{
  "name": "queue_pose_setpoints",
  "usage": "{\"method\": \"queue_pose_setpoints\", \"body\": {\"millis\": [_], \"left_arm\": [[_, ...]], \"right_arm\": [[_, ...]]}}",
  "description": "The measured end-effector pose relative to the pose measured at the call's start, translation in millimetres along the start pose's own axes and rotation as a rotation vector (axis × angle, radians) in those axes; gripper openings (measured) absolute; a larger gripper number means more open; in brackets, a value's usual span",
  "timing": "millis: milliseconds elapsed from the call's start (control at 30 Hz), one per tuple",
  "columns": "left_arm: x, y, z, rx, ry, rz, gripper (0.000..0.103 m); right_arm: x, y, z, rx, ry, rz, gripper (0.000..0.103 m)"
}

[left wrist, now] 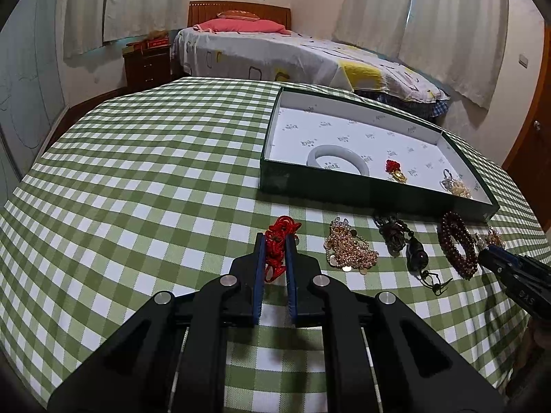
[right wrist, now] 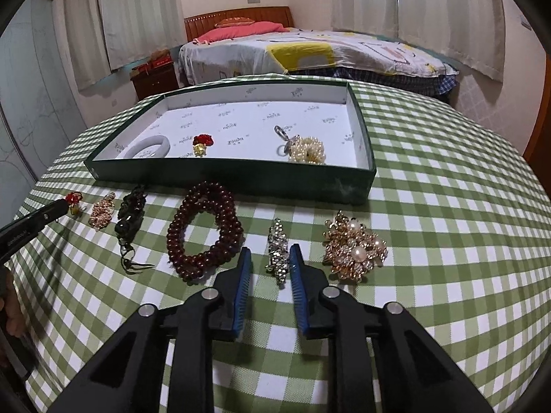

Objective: Organize jewelry
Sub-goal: 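Grasp the red knotted cord with gold coin using the left tool while the right tool approaches the silver brooch, then grasp the silver brooch with the right tool while the left tool carries the red cord into the box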

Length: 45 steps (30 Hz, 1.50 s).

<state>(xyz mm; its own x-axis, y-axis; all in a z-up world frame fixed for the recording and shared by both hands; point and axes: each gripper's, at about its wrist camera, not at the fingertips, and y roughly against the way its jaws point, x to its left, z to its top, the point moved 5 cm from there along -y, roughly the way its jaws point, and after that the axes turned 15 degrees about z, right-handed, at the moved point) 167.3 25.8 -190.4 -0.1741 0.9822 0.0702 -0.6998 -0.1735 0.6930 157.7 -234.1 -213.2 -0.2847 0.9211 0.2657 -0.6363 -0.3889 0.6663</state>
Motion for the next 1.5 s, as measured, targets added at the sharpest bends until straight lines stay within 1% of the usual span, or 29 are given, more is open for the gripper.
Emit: {"method": "queue_pose_setpoints", "body": {"millis": [167,267,533,1133,1333,1500], "left_arm": [[-0.1,-0.1,0.0,0.000,0.000,0.000,0.011],[-0.2,0.4,0.3,-0.003,0.001,0.000,0.011],[-2.8,7.2,1.8,-0.018,0.002,-0.008,0.011],[-7.8,37.9,24.2,-0.084,0.017,-0.049,0.011],[-13.4,47.0,40.8,-0.110,0.028,-0.075,0.011],[-25.4,47.2,63.7,-0.140,0.031,-0.105,0.011]], "right_arm": [[-0.8,0.8,-0.6,0.002,0.013,-0.014,0.015],[1.5,1.3,-1.4,0.001,0.031,-0.025,0.014],[3.6,9.8,-2.9,-0.023,0.025,-0.020,0.014],[10.8,36.0,15.5,-0.102,0.034,-0.004,0.014],[13.4,43.9,29.5,-0.137,0.038,0.008,0.014],[11.8,47.0,55.6,-0.182,0.048,0.012,0.014]]}}
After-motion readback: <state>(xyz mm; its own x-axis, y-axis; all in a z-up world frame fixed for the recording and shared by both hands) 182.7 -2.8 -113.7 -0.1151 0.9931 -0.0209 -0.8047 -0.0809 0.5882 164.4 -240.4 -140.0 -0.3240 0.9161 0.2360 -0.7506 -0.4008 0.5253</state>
